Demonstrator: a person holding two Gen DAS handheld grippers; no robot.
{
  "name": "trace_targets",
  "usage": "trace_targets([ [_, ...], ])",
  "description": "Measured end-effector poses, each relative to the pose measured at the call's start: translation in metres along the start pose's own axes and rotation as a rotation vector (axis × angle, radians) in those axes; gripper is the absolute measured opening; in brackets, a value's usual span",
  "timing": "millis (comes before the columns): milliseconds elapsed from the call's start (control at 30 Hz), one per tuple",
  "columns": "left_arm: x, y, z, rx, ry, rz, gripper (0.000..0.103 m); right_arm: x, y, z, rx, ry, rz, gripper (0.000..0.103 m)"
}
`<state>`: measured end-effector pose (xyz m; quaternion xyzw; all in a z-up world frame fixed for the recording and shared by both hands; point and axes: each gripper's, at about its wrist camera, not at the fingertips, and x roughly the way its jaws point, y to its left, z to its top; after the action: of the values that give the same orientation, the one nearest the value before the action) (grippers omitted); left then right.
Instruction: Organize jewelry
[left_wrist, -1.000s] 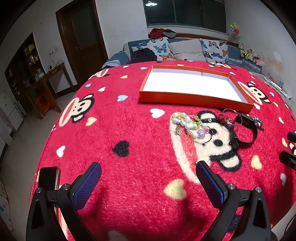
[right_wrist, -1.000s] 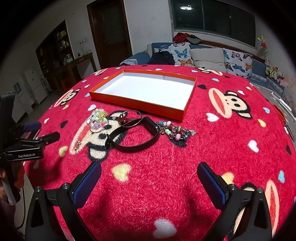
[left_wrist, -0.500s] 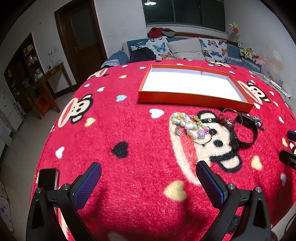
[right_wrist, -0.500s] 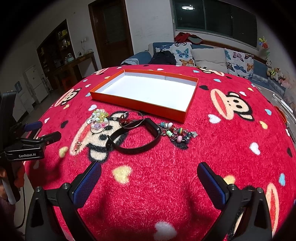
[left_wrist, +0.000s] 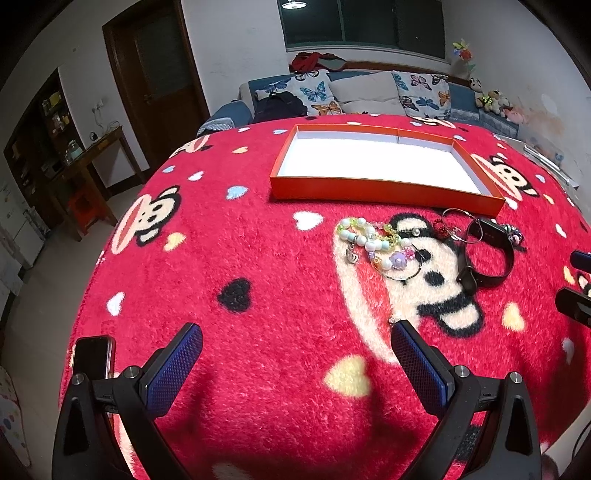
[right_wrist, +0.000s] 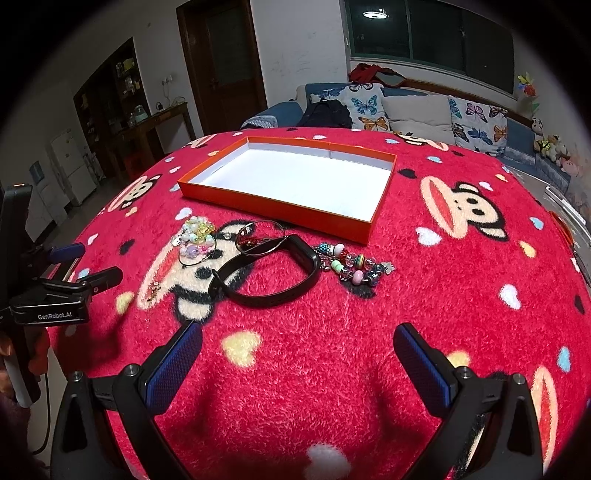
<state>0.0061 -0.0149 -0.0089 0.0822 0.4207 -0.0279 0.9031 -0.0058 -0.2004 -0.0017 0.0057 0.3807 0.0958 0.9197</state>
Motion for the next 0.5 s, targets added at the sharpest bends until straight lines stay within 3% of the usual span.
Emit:
trace_targets([
  [500, 0.009, 0.000, 0.001, -0.006, 0.019, -0.048, 0.103, 0.011, 0.001, 0.022, -0.047, 0.016, 0.070, 0.101],
])
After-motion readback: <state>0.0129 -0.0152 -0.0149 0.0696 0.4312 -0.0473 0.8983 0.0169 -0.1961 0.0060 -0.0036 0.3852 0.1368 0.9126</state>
